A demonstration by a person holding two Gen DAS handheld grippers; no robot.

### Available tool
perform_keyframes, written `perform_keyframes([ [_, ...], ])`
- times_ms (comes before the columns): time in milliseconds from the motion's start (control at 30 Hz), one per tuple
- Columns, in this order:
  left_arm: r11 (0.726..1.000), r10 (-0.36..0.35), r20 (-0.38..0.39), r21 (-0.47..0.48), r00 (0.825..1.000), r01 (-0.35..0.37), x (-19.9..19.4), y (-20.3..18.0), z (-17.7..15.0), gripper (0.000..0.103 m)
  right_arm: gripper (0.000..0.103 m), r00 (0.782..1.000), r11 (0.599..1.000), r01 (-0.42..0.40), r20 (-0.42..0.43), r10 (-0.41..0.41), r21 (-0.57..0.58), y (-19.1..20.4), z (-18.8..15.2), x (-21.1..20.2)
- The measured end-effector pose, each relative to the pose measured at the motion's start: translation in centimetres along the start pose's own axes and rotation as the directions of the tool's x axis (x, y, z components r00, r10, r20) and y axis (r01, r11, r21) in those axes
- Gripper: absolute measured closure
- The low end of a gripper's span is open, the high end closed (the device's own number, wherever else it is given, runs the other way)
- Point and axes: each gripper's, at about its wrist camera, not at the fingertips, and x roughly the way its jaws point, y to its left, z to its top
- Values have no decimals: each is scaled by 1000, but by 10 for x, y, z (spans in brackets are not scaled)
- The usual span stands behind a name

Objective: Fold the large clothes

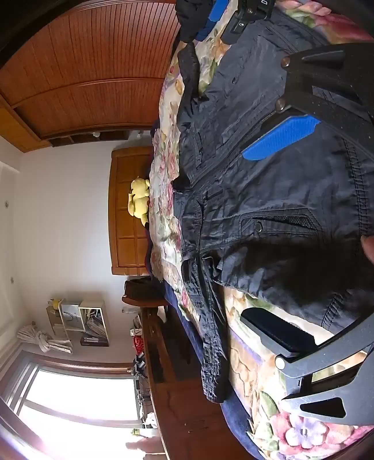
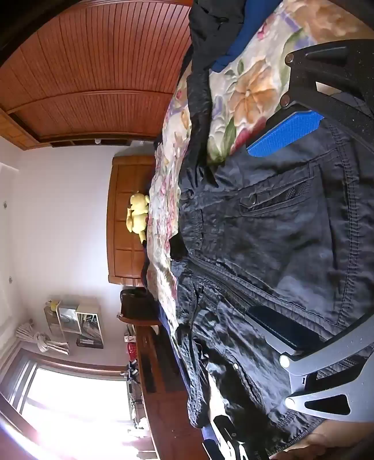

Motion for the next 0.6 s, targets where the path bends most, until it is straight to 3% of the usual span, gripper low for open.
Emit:
perform_keyframes([
  [600, 1000, -7, 0, -21, 1000, 7, -1, 0, 0, 0, 0, 1000, 1000, 3, 11, -3, -3, 0, -2, 1],
])
